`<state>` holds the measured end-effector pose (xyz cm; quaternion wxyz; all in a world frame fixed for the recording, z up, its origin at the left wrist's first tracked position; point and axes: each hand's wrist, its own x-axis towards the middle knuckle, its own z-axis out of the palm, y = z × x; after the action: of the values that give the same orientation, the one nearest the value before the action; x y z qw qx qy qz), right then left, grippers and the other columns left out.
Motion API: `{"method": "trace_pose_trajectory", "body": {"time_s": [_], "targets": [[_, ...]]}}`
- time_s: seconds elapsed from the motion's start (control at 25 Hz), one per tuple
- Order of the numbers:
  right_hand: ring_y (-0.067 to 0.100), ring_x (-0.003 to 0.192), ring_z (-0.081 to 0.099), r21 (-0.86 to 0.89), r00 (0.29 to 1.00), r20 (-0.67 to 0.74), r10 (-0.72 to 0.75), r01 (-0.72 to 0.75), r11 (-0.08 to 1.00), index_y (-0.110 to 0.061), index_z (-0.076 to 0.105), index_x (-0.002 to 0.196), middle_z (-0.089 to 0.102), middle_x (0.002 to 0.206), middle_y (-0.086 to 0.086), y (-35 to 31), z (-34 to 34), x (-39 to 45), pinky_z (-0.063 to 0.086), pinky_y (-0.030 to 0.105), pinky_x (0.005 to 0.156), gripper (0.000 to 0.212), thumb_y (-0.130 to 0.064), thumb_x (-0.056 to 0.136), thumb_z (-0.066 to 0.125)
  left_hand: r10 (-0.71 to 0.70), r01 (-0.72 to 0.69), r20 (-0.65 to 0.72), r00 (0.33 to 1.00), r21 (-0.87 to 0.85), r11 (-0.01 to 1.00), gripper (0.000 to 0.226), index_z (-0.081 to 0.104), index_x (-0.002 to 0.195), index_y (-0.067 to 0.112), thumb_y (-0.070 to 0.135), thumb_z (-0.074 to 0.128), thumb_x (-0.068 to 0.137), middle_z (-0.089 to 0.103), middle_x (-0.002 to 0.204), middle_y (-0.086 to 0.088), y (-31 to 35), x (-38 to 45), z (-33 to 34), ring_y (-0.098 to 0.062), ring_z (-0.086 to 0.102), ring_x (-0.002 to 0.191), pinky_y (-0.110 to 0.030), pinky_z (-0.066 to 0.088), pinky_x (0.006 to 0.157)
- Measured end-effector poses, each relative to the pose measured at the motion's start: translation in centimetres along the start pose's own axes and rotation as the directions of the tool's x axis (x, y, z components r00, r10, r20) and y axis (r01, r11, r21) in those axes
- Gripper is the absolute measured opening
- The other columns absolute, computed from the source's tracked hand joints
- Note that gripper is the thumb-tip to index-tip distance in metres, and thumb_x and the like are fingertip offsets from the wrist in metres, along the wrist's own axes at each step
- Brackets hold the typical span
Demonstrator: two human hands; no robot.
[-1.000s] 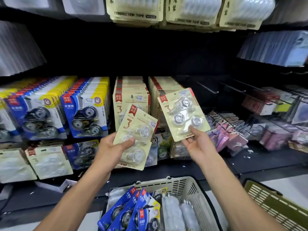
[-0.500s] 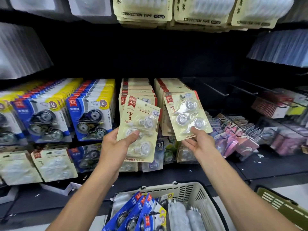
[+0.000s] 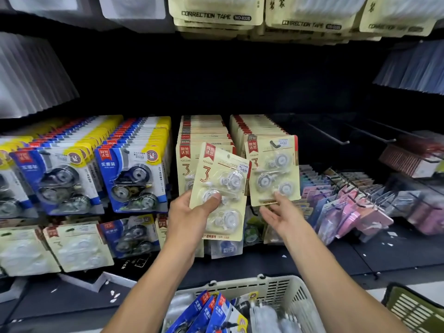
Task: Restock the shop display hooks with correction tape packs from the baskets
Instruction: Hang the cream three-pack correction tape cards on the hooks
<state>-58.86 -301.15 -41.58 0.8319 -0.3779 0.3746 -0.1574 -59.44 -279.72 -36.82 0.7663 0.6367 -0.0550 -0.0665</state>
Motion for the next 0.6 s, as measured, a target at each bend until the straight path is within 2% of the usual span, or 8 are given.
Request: {"method": "trace_pose_trajectory", "body": {"time_s": [0.04, 0.12, 0.16, 0.2, 0.28, 0.4, 0.52, 0.6], "targets": [[0.029, 0.098, 0.062, -0.059, 0.999, -0.031, 0.008, -0.010, 0.998, -0.011, 0.051, 0.136, 0.055, 0.129, 0.014, 0.1, -0.2, -0.2, 0.058, 0.042, 0.084, 0.043, -0.022, 0.097, 0.066, 0.003, -0.003, -0.001, 1.000, -0.008, 1.000, 0.017, 0.075, 0.104, 0.022, 0.013, 0.076, 0.090, 0.080, 0.096, 0.008, -0.1, 0.1, 0.1, -0.010, 0.076, 0.085, -0.026, 0.056, 0.072], [0.021, 0.081, 0.059, -0.191, 0.996, -0.064, -0.063, 0.050, 0.980, -0.011, 0.056, 0.125, 0.062, 0.120, 0.014, 0.2, -0.2, -1.2, 0.058, 0.040, 0.077, 0.033, -0.023, 0.096, 0.066, -0.002, 0.002, -0.003, 1.000, -0.036, 0.999, 0.018, 0.074, 0.105, 0.022, 0.012, 0.075, 0.090, 0.080, 0.096, 0.008, -0.1, 0.1, 0.4, -0.009, 0.076, 0.085, -0.021, 0.057, 0.068], [0.020, 0.077, 0.060, -0.263, 0.992, -0.021, -0.124, 0.114, 0.958, -0.012, 0.059, 0.119, 0.065, 0.121, 0.017, 0.2, -0.1, -2.0, 0.056, 0.038, 0.073, 0.028, -0.025, 0.096, 0.066, -0.007, 0.007, -0.002, 1.000, -0.058, 0.998, 0.018, 0.074, 0.105, 0.022, 0.012, 0.075, 0.091, 0.080, 0.094, 0.008, -0.1, 0.0, 0.5, -0.008, 0.076, 0.083, -0.019, 0.057, 0.064], [0.022, 0.081, 0.064, -0.315, 0.980, 0.109, -0.164, 0.190, 0.930, -0.013, 0.061, 0.118, 0.067, 0.120, 0.017, 0.0, -0.1, -3.0, 0.056, 0.038, 0.074, 0.030, -0.031, 0.095, 0.067, -0.009, 0.009, 0.000, 1.000, -0.078, 0.997, 0.018, 0.073, 0.105, 0.021, 0.011, 0.075, 0.090, 0.080, 0.092, 0.008, -0.2, -0.1, 0.7, -0.007, 0.076, 0.081, -0.017, 0.056, 0.061], [0.027, 0.099, 0.069, -0.352, 0.910, 0.403, -0.100, 0.255, 0.901, -0.013, 0.061, 0.127, 0.071, 0.120, 0.012, -0.5, -0.2, -4.7, 0.057, 0.041, 0.083, 0.047, -0.038, 0.087, 0.070, -0.006, 0.008, 0.022, 1.000, -0.123, 0.992, 0.019, 0.073, 0.104, 0.020, 0.010, 0.076, 0.089, 0.080, 0.091, 0.006, -0.2, -0.4, 1.1, -0.009, 0.076, 0.082, -0.018, 0.058, 0.062], [0.026, 0.108, 0.070, -0.414, 0.792, 0.610, 0.007, 0.311, 0.855, -0.013, 0.060, 0.129, 0.073, 0.119, 0.008, -0.7, -0.9, -6.6, 0.058, 0.040, 0.087, 0.048, -0.017, 0.083, 0.072, -0.021, 0.031, 0.067, 0.998, -0.156, 0.987, 0.023, 0.072, 0.109, 0.019, 0.012, 0.077, 0.087, 0.080, 0.100, 0.000, -0.6, -0.7, 1.6, -0.015, 0.077, 0.091, -0.026, 0.062, 0.074], [0.024, 0.095, 0.074, -0.257, 0.817, 0.549, -0.176, 0.366, 0.894, -0.011, 0.057, 0.126, 0.075, 0.113, 0.010, -1.3, -2.2, -6.4, 0.061, 0.034, 0.072, 0.047, -0.010, 0.081, 0.071, -0.076, 0.079, 0.061, 0.995, -0.053, 0.995, 0.017, 0.069, 0.107, 0.015, 0.016, 0.075, 0.091, 0.079, 0.103, -0.006, -1.2, -0.8, 1.7, -0.017, 0.075, 0.088, -0.025, 0.059, 0.070], [0.025, 0.097, 0.073, -0.167, 0.840, 0.404, -0.363, 0.458, 0.873, -0.014, 0.060, 0.119, 0.074, 0.113, 0.010, -2.7, -3.5, -5.5, 0.061, 0.040, 0.081, 0.045, -0.016, 0.077, 0.074, -0.102, 0.098, 0.056, 0.993, 0.073, 0.993, 0.018, 0.067, 0.110, 0.015, 0.017, 0.073, 0.093, 0.076, 0.103, -0.008, -1.5, -0.9, 1.7, -0.016, 0.069, 0.085, -0.021, 0.053, 0.067]]}}
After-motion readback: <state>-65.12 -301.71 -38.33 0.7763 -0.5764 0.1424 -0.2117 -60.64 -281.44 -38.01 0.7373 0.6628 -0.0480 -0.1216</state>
